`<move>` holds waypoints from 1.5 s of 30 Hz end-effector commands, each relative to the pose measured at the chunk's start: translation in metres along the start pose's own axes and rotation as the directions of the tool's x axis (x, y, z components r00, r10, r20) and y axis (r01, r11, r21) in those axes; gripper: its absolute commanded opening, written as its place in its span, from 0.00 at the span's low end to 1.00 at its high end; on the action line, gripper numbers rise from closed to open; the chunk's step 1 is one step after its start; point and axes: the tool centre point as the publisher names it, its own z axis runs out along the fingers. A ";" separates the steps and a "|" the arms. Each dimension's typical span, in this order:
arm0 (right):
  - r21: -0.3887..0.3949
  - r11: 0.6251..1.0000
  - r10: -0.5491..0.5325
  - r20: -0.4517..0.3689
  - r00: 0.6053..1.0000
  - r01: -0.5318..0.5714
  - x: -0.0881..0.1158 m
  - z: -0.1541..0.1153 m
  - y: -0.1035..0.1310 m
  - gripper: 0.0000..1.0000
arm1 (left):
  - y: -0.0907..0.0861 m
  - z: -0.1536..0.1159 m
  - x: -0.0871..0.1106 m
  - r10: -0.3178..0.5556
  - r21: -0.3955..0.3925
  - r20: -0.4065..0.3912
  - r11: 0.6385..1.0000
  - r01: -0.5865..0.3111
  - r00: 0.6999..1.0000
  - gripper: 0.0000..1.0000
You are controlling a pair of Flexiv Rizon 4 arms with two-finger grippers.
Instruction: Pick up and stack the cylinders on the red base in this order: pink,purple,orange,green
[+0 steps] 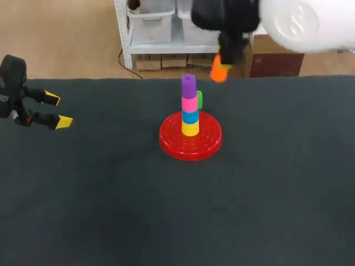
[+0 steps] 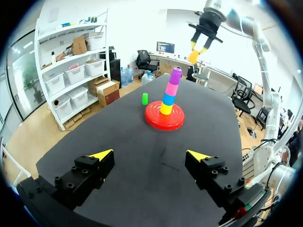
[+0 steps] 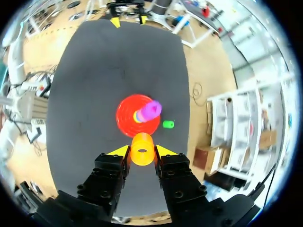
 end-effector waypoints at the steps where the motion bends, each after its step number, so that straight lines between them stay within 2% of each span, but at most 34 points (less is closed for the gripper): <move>1: -0.227 0.973 -0.060 -0.056 0.997 0.046 -0.033 0.013 -0.031 0.00 | 0.001 0.001 0.002 0.003 0.001 0.004 1.000 -0.003 1.000 1.00; 5: -0.236 0.969 -0.092 -0.063 0.994 0.075 -0.042 0.019 -0.032 0.00 | 0.001 0.001 0.002 0.003 0.001 0.004 1.000 -0.003 1.000 1.00; 27: -0.256 0.962 -0.120 -0.088 0.989 0.094 -0.049 0.038 -0.043 0.00 | 0.001 0.001 0.002 0.003 0.001 0.004 1.000 -0.003 1.000 1.00; 37: -0.259 0.961 -0.113 -0.070 0.991 0.091 -0.046 0.039 -0.034 0.00 | 0.001 0.001 0.002 0.003 0.001 0.004 1.000 -0.003 1.000 1.00; 45: -0.234 0.967 -0.118 -0.081 0.990 0.096 -0.045 0.028 -0.026 0.00 | 0.001 0.001 0.002 0.003 0.001 0.004 1.000 -0.003 1.000 1.00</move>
